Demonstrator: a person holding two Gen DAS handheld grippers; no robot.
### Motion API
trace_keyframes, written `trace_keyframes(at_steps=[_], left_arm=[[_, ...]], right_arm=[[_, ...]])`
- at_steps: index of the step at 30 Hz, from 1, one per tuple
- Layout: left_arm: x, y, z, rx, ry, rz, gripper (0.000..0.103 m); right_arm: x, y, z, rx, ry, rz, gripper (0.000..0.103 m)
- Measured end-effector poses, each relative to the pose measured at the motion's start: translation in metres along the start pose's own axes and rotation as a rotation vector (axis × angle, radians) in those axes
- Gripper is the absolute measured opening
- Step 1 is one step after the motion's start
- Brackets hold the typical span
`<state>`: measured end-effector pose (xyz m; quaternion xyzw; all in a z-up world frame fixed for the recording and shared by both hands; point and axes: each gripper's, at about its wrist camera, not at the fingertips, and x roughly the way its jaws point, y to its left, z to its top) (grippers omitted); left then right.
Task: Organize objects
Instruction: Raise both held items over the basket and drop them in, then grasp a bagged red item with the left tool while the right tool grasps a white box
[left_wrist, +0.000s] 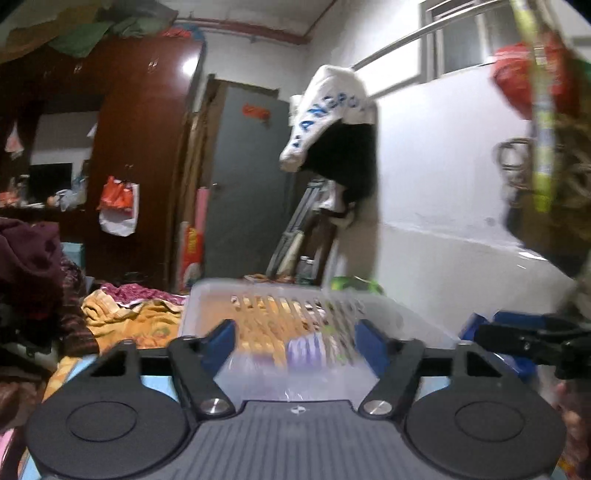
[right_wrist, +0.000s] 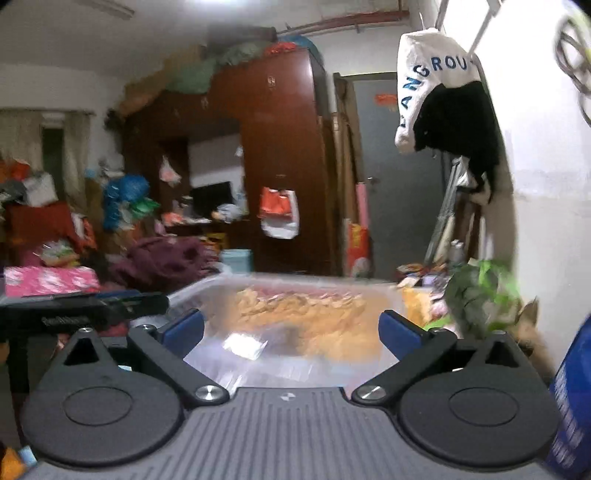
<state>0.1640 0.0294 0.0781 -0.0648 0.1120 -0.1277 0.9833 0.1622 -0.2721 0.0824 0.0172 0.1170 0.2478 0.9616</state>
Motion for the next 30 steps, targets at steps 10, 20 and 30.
trace_keyframes(at_steps=[10, 20, 30], left_arm=[[-0.072, -0.002, -0.109, 0.031, 0.030, -0.015, 0.082], [-0.078, -0.022, -0.132, 0.126, -0.002, -0.048, 0.081], [-0.075, -0.042, -0.145, 0.217, -0.002, -0.034, 0.078]], right_arm=[[-0.037, 0.011, -0.117, -0.017, 0.115, 0.052, 0.095], [-0.024, 0.024, -0.132, -0.056, 0.148, 0.057, 0.067], [-0.048, 0.007, -0.140, 0.003, 0.108, 0.049, 0.064]])
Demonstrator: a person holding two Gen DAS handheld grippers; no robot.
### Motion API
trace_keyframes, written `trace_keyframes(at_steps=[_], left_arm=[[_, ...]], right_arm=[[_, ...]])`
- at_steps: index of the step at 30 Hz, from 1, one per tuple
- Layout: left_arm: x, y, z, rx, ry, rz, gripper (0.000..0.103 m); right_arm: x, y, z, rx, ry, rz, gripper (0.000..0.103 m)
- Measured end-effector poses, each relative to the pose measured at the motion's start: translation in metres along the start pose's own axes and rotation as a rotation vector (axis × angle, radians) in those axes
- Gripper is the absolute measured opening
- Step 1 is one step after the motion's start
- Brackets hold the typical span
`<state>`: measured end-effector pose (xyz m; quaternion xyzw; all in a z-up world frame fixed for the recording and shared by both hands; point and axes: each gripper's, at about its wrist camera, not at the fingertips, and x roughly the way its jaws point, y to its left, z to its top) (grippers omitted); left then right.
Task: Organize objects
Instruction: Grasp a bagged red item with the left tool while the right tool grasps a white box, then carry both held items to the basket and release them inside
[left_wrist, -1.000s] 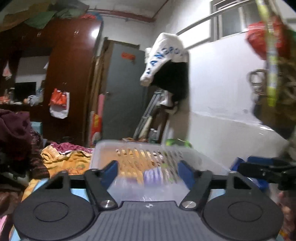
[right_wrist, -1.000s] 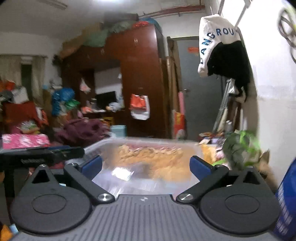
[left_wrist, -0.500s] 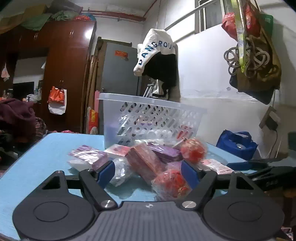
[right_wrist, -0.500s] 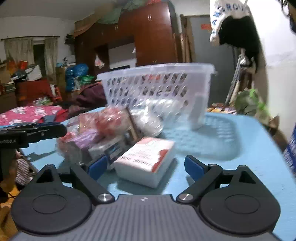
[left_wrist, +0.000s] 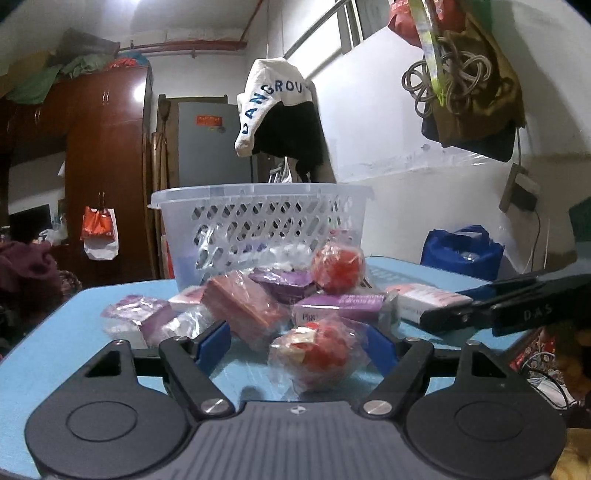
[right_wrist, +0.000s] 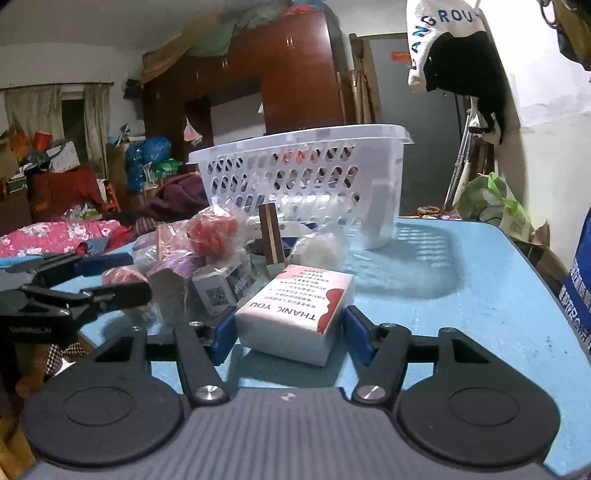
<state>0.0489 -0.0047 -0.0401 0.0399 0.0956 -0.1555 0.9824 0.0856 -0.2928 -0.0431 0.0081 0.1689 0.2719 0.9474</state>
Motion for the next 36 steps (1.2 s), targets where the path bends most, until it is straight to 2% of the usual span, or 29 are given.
trace_keyframes(at_steps=[1, 3, 15, 21, 24, 30, 36], left_arm=[[-0.001, 0.001, -0.001, -0.005, -0.001, -0.006, 0.066], [-0.002, 0.002, -0.001, -0.014, 0.007, -0.017, 0.053], [-0.021, 0.019, 0.005, -0.052, -0.066, 0.024, 0.050], [-0.021, 0.026, 0.008, -0.072, -0.074, 0.032, 0.050], [-0.020, 0.027, 0.009, -0.080, -0.075, 0.030, 0.050], [-0.021, 0.029, 0.016, -0.087, -0.095, 0.020, 0.050], [-0.012, 0.037, 0.040, -0.115, -0.114, -0.013, 0.050]], right_arm=[[0.000, -0.001, 0.000, 0.004, -0.002, 0.000, 0.064], [0.000, -0.004, 0.000, 0.009, -0.007, 0.001, 0.064], [-0.014, -0.009, 0.003, 0.018, -0.054, -0.029, 0.063], [-0.018, -0.009, 0.008, 0.009, -0.072, -0.041, 0.062], [-0.017, -0.011, 0.008, 0.009, -0.067, -0.047, 0.062], [-0.027, -0.009, 0.019, -0.004, -0.112, -0.053, 0.060], [-0.028, -0.003, 0.043, -0.043, -0.144, -0.060, 0.059]])
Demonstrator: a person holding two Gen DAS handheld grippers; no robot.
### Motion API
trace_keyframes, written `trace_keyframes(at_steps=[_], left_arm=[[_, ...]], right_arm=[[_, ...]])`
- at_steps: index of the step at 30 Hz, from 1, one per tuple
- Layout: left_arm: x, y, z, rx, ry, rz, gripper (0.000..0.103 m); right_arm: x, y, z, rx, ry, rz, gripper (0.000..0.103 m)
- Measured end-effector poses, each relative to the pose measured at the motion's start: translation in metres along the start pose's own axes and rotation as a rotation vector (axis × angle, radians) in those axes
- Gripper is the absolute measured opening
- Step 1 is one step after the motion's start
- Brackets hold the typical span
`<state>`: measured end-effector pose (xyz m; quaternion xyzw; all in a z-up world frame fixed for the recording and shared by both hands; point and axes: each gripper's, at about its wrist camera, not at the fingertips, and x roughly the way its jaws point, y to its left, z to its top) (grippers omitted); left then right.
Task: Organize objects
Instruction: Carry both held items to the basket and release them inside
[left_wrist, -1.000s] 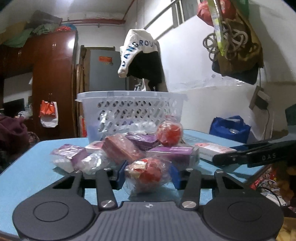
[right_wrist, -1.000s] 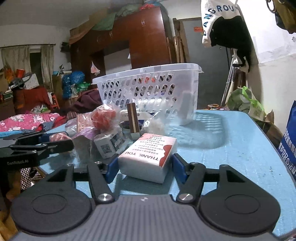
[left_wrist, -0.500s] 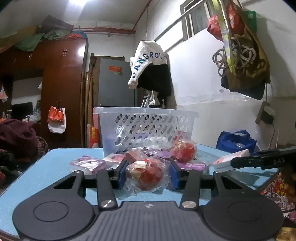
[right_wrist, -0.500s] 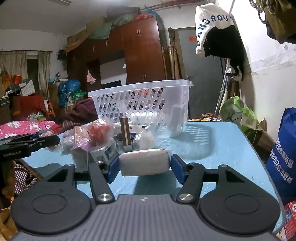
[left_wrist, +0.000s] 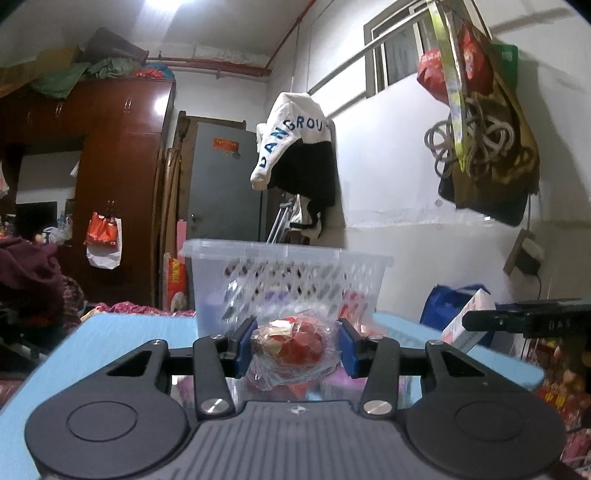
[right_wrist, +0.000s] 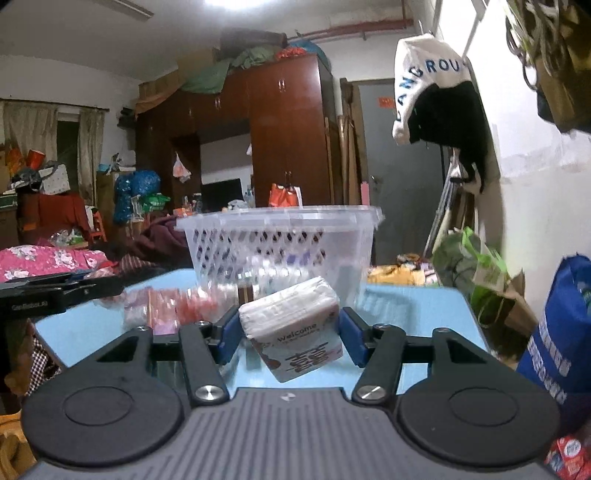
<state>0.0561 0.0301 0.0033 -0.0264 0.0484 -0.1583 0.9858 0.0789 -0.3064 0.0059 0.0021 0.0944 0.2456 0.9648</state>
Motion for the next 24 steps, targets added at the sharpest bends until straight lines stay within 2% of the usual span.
trace_keyframes(at_steps=[5, 8, 11, 15, 17, 19, 20, 22, 24], left_arm=[[0.029, 0.012, 0.042, -0.040, -0.012, -0.027, 0.050], [0.070, 0.025, 0.085, -0.090, 0.009, -0.014, 0.050], [0.115, 0.032, 0.112, -0.118, 0.056, 0.019, 0.050], [0.167, 0.041, 0.117, -0.153, 0.144, 0.067, 0.050], [0.182, 0.047, 0.111, -0.179, 0.193, 0.043, 0.053], [0.184, 0.048, 0.103, -0.162, 0.189, 0.055, 0.069], [0.181, 0.046, 0.100, -0.144, 0.178, 0.079, 0.073], [0.166, 0.047, 0.095, -0.115, 0.157, 0.101, 0.074], [0.144, 0.048, 0.093, -0.106, 0.136, 0.091, 0.074]], right_arm=[[0.015, 0.004, 0.044, -0.036, -0.053, -0.001, 0.059], [0.042, 0.011, 0.084, -0.069, -0.086, 0.000, 0.059], [0.082, 0.014, 0.117, -0.097, -0.081, -0.014, 0.059], [0.136, 0.008, 0.127, -0.126, 0.004, -0.033, 0.059], [0.150, 0.008, 0.120, -0.153, 0.030, -0.038, 0.061], [0.150, 0.008, 0.114, -0.162, 0.043, -0.036, 0.074], [0.145, 0.009, 0.112, -0.142, 0.032, -0.063, 0.100], [0.125, 0.007, 0.107, -0.081, -0.012, -0.096, 0.103], [0.103, 0.002, 0.099, -0.020, -0.003, -0.053, 0.103]])
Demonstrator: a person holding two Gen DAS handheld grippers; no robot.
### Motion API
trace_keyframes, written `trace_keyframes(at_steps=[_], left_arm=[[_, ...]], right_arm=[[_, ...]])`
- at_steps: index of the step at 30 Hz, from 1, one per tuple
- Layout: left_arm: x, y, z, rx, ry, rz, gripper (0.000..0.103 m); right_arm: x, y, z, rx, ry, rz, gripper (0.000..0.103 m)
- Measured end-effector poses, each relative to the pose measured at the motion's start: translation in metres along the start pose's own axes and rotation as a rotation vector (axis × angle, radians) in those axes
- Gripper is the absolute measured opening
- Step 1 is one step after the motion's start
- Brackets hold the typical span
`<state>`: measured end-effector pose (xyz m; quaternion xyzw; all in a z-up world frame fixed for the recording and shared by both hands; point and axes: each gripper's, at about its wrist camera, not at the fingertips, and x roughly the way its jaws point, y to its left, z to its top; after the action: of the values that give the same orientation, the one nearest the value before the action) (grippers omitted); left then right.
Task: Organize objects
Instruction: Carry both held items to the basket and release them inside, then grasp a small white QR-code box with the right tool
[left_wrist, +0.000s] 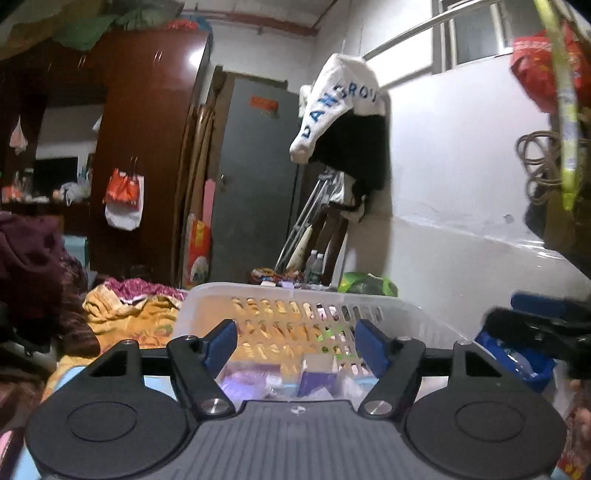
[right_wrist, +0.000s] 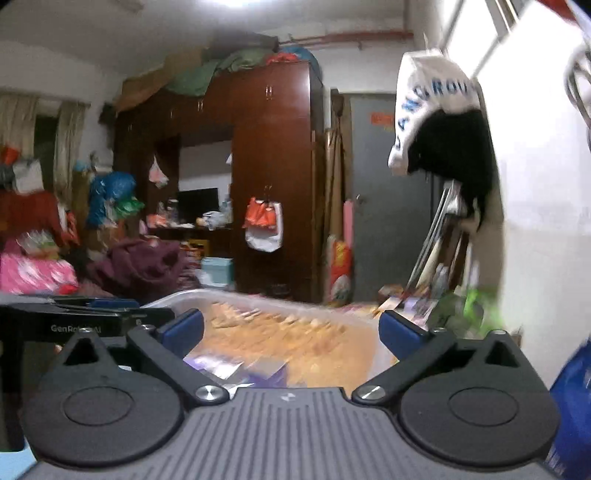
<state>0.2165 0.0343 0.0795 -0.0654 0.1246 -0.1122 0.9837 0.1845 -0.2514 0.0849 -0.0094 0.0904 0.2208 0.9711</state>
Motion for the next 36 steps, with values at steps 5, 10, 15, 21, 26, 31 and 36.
trace_keyframes(at_steps=[5, 10, 15, 21, 26, 31, 36], left_arm=[[-0.072, 0.015, -0.045, 0.013, -0.029, -0.005, 0.084], [-0.109, 0.020, -0.095, 0.011, -0.007, 0.013, 0.084], [-0.108, 0.012, -0.115, 0.036, 0.018, 0.026, 0.084], [-0.092, 0.020, -0.120, 0.039, 0.083, 0.064, 0.084], [-0.086, 0.013, -0.127, 0.110, 0.132, 0.078, 0.084], [-0.079, 0.002, -0.126, 0.148, 0.144, 0.106, 0.084], [-0.074, 0.000, -0.126, 0.145, 0.173, 0.100, 0.063]], right_arm=[[-0.050, -0.003, -0.059, 0.020, 0.055, 0.114, 0.103], [-0.079, -0.002, -0.116, 0.091, 0.079, 0.220, 0.096], [-0.079, 0.018, -0.130, 0.012, 0.114, 0.207, 0.065], [-0.057, 0.032, -0.128, -0.069, 0.198, 0.206, 0.054], [-0.049, 0.046, -0.127, -0.103, 0.230, 0.222, 0.054], [-0.050, 0.051, -0.127, -0.100, 0.213, 0.214, 0.056], [-0.049, 0.049, -0.129, -0.099, 0.209, 0.176, 0.046]])
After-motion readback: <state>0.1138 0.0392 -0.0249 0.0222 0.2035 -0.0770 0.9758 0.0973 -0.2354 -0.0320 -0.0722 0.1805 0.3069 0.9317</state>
